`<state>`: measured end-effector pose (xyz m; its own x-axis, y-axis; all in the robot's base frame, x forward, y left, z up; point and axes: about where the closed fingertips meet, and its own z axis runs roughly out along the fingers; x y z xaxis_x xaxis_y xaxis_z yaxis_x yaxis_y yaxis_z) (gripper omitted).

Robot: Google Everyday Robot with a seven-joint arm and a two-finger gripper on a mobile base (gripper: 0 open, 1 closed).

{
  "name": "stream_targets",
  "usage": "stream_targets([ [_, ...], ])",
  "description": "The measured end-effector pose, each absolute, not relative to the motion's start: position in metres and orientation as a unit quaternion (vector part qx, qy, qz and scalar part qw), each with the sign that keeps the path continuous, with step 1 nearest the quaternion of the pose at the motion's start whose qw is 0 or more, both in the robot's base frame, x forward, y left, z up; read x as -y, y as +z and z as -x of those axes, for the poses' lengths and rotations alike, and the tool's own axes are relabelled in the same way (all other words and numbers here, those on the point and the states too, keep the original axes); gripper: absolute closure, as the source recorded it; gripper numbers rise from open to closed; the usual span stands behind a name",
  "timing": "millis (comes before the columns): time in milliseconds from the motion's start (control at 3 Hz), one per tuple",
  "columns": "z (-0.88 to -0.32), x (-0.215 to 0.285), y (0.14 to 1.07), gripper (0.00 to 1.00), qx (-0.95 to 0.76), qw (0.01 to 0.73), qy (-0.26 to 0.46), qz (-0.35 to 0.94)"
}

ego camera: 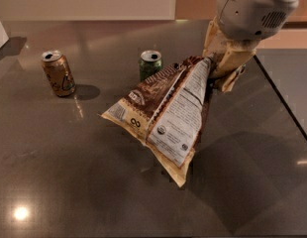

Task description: Pick brown chip bag

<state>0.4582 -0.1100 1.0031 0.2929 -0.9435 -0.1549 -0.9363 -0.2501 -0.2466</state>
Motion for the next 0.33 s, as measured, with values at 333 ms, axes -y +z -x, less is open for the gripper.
stream_targets([
  [333,-0.4592,0.1091,1.0034,1.0,-0.594,0.149,-0.014,0.79],
])
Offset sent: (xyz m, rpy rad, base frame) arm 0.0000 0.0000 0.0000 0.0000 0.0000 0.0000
